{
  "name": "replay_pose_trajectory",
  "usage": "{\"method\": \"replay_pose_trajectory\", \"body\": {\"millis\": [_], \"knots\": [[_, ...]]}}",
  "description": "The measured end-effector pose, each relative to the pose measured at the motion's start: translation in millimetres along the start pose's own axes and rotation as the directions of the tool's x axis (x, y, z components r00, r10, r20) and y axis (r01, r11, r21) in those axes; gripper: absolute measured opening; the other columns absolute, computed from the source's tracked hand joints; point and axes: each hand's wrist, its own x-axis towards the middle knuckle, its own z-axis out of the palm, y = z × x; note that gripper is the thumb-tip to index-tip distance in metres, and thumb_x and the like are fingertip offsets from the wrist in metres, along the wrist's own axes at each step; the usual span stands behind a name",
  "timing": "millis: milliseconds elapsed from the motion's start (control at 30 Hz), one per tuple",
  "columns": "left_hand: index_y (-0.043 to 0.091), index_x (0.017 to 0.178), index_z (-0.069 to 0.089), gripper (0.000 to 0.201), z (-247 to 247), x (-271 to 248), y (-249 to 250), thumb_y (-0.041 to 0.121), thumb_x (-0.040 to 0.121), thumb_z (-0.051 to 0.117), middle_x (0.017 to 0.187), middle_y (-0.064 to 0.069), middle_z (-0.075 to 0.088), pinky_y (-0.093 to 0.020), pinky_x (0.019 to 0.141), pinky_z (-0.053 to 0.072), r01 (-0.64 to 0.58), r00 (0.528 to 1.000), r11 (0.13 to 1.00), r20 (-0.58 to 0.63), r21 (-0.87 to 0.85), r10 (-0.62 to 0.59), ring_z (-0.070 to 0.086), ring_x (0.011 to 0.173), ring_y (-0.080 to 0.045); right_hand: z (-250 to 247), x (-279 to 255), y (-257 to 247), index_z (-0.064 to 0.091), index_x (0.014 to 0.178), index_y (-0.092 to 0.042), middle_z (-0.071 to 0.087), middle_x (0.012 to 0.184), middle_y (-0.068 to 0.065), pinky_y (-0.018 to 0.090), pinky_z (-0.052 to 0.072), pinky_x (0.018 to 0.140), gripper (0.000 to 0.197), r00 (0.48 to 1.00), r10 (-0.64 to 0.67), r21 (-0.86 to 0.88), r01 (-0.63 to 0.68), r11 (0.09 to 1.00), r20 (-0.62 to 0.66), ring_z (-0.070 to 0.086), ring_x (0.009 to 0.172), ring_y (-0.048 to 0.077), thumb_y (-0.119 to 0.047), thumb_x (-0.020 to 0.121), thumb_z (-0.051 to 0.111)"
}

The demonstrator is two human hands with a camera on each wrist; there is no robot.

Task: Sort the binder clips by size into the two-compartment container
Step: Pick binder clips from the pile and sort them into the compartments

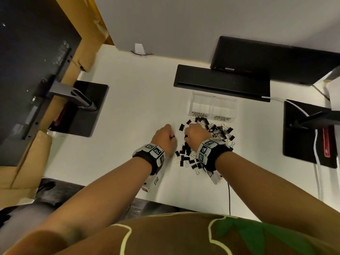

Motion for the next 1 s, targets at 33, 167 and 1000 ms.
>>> {"method": "replay_pose_trajectory", "body": {"millis": [33,167,1000], "knots": [[0.013,0.082,0.045,0.010,-3.4,-1.7,-1.9,0.004,0.082,0.049,0.071,0.004,0.049,-0.022,0.057,0.039,0.024,0.999,0.998,-0.022,-0.063,-0.026,0.045,0.061,-0.012,-0.4,1.4,0.4,0.055,0.120,-0.005,0.051,0.123,0.012,0.038,0.047,0.094,0.030,1.000,0.008,0.007,-0.008,1.000,0.016,0.043,0.121,0.025,-0.015,0.093,0.049],[0.011,0.102,0.049,0.019,-12.7,-6.7,-5.2,0.002,0.086,0.043,0.074,0.006,0.048,-0.016,0.056,0.036,0.087,0.996,0.986,0.011,-0.145,-0.086,0.044,0.061,-0.006,-6.9,3.9,-1.5,0.057,0.110,-0.003,0.058,0.115,0.014,0.033,0.047,0.087,0.022,1.000,0.014,0.102,-0.014,0.995,0.005,0.054,0.108,0.027,-0.013,0.090,0.054],[0.010,0.103,0.054,0.023,11.2,-18.3,-11.1,0.030,0.091,0.054,0.103,-0.010,0.061,-0.034,0.074,0.046,-0.194,0.961,0.923,0.254,0.333,0.110,0.057,0.091,-0.025,-4.8,-20.6,11.1,0.061,0.094,-0.015,0.055,0.095,0.000,0.029,0.051,0.075,0.017,0.993,0.064,0.396,-0.019,0.918,-0.101,0.056,0.082,0.016,-0.005,0.083,0.054]]}}
